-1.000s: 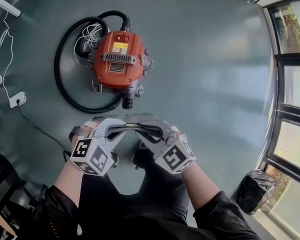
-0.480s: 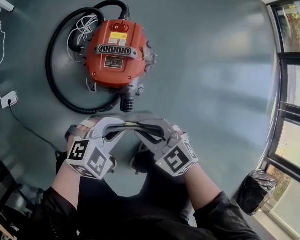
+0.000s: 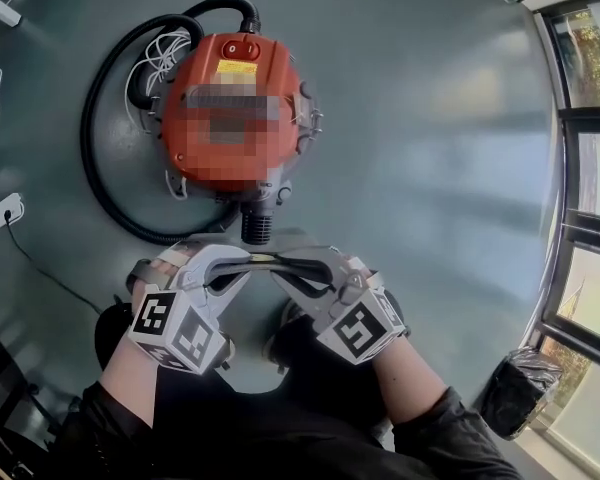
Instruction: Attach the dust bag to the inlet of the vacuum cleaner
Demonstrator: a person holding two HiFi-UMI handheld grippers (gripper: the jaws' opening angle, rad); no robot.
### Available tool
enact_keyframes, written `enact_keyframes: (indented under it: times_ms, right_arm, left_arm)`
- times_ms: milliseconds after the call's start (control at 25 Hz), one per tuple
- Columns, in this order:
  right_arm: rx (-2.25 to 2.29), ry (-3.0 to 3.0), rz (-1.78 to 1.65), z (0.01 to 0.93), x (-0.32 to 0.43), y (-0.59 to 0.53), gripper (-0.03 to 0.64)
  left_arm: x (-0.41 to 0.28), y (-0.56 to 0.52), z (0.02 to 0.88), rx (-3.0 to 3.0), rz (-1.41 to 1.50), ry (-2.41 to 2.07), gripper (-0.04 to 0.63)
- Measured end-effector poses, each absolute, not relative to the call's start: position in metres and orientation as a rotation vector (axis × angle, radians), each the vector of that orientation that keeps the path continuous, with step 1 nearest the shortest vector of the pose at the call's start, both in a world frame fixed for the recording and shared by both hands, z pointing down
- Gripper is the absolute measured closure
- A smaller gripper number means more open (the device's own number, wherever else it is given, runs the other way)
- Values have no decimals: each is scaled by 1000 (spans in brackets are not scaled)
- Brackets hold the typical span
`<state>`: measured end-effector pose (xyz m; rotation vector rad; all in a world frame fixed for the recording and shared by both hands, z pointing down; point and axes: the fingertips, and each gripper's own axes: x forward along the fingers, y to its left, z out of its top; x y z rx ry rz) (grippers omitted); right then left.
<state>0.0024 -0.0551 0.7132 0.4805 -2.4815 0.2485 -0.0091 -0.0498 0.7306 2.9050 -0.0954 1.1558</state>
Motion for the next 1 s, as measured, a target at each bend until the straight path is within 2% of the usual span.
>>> enact_keyframes:
  times_ms: [1000]
  right_arm:
    - [503, -2470, 110, 748, 3, -83, 569]
  left_arm:
    - [-9, -79, 766, 2932, 1151, -176, 535]
